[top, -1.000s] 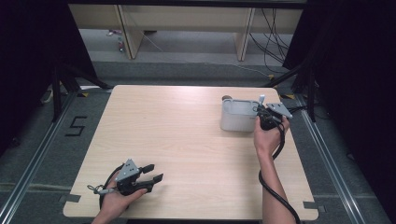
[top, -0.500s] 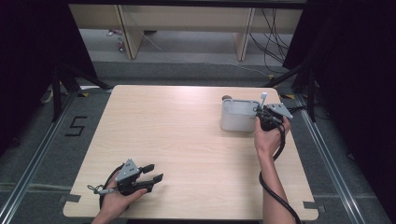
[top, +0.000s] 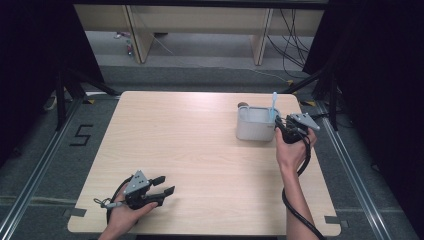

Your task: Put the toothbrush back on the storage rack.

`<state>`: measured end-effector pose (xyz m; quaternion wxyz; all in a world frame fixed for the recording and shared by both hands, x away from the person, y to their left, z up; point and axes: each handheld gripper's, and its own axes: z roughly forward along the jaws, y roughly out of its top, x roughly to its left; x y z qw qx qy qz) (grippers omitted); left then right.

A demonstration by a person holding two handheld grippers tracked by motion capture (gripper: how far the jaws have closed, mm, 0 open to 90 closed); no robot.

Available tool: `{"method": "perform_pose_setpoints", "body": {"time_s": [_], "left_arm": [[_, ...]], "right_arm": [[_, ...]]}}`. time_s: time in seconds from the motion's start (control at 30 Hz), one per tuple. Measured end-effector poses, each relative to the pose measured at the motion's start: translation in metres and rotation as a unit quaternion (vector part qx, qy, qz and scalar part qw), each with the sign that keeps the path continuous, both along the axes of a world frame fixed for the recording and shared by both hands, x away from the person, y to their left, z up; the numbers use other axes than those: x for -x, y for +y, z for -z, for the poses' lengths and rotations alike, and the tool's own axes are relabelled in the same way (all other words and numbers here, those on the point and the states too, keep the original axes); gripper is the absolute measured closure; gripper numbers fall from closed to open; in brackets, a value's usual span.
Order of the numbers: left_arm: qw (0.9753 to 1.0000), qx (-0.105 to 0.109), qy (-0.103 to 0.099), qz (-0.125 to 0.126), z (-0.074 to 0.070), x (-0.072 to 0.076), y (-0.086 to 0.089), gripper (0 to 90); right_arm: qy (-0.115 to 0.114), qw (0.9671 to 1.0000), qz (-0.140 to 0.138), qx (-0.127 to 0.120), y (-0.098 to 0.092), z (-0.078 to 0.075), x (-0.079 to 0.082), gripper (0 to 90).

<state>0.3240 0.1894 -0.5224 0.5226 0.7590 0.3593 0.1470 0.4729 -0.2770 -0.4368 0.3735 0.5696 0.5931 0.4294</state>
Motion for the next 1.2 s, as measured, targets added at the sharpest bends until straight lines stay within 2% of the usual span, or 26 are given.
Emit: {"method": "perform_pose_setpoints", "body": {"time_s": [0.07,0.1,0.13,0.17,0.23,0.27,0.3,0.33,0.4,0.43,0.53,0.6,0.67,0.73,0.8,0.83,0.87,0.9,0.93,1.0,1.03,1.07,1.1,1.13,1.17,1.2], "left_arm": [[1.0,0.007,-0.001,0.004,0.001,-0.001,0.0,43.6],[1.0,0.006,-0.001,0.004,0.001,-0.001,0.0,43.6],[1.0,0.007,-0.001,0.003,0.001,-0.001,0.0,43.6],[1.0,0.006,-0.001,0.003,0.001,-0.001,0.0,43.6],[1.0,0.006,-0.001,0.003,0.001,-0.001,0.0,43.6],[1.0,0.007,-0.001,0.003,0.001,-0.001,0.0,43.6],[1.0,0.008,0.0,0.001,0.001,0.0,0.0,43.6],[0.9999,0.011,-0.001,-0.001,0.001,0.0,0.0,43.6],[1.0,0.003,0.001,-0.006,0.0,0.001,0.001,43.8],[1.0,0.003,0.001,-0.006,0.0,0.001,0.001,43.8],[1.0,0.007,-0.002,-0.005,0.0,0.001,0.0,43.8],[0.9999,0.009,-0.003,-0.005,0.0,0.001,0.0,43.8],[1.0,0.005,-0.002,-0.005,0.0,0.001,0.001,43.7],[1.0,0.006,-0.002,-0.007,0.0,0.001,0.001,43.8],[1.0,0.005,-0.003,-0.006,0.0,0.001,0.001,43.7],[1.0,0.005,-0.003,-0.007,0.0,0.001,0.001,43.8],[1.0,0.005,-0.003,-0.008,0.0,0.001,0.001,43.7],[1.0,0.005,-0.003,-0.008,0.0,0.001,0.001,43.8],[1.0,0.005,-0.003,-0.008,0.0,0.001,0.001,43.7],[0.9999,0.005,-0.003,-0.009,0.0,0.001,0.001,43.5],[0.9999,0.005,-0.003,-0.01,0.0,0.001,0.001,43.5],[0.9999,0.005,-0.002,-0.01,0.0,0.001,0.001,43.5],[0.9999,0.005,-0.003,-0.011,0.0,0.001,0.001,43.4],[0.9999,0.005,-0.003,-0.01,0.0,0.001,0.001,43.4],[0.9999,0.005,-0.003,-0.01,0.0,0.001,0.001,43.4],[0.9999,0.005,-0.003,-0.011,0.0,0.001,0.001,43.4]], "right_arm": [[0.008,0.9999,0.0,-0.012,0.0,0.001,0.003,57.5],[0.004,1.0,-0.006,-0.003,-0.001,0.002,0.005,57.5],[0.01,0.9998,-0.001,-0.014,0.001,0.002,0.007,57.5],[0.005,0.9999,-0.009,0.0,-0.002,0.004,0.008,57.5],[0.016,0.9998,-0.013,-0.007,-0.002,0.004,0.012,57.5],[0.013,0.9998,-0.016,-0.006,-0.003,0.005,0.014,57.4],[0.022,0.9996,-0.018,-0.006,-0.003,0.005,0.016,57.4],[0.018,0.9996,-0.018,-0.008,-0.003,0.005,0.018,57.2],[0.025,0.9996,-0.016,-0.001,-0.003,0.005,0.023,57.2],[0.031,0.9993,-0.019,-0.009,-0.002,0.005,0.026,57.2],[0.029,0.999,-0.033,0.003,-0.006,0.006,0.032,57.2],[0.042,0.9986,-0.029,-0.014,-0.005,0.006,0.039,57.1],[0.033,0.9986,-0.041,0.0,-0.009,0.009,0.044,57.0],[0.045,0.9981,-0.041,-0.01,-0.009,0.01,0.052,57.0],[0.039,0.998,-0.047,-0.013,-0.01,0.014,0.057,57.0],[0.045,0.9983,-0.037,-0.009,-0.01,0.015,0.062,57.0],[0.049,0.9974,-0.053,-0.003,-0.012,0.016,0.064,57.0],[0.045,0.9979,-0.047,-0.001,-0.012,0.018,0.068,56.9],[0.045,0.9976,-0.05,-0.013,-0.011,0.02,0.071,56.9],[0.06,0.9972,-0.041,-0.017,-0.011,0.023,0.078,56.9],[0.057,0.9973,-0.048,-0.001,-0.014,0.025,0.081,57.0],[0.059,0.9968,-0.054,-0.003,-0.015,0.027,0.083,57.1],[0.056,0.9974,-0.045,-0.004,-0.013,0.031,0.085,57.1],[0.066,0.9969,-0.043,-0.01,-0.012,0.032,0.09,57.2],[0.058,0.9967,-0.055,-0.011,-0.013,0.035,0.091,57.3],[0.061,0.9965,-0.05,-0.026,-0.01,0.038,0.095,57.6]]}}
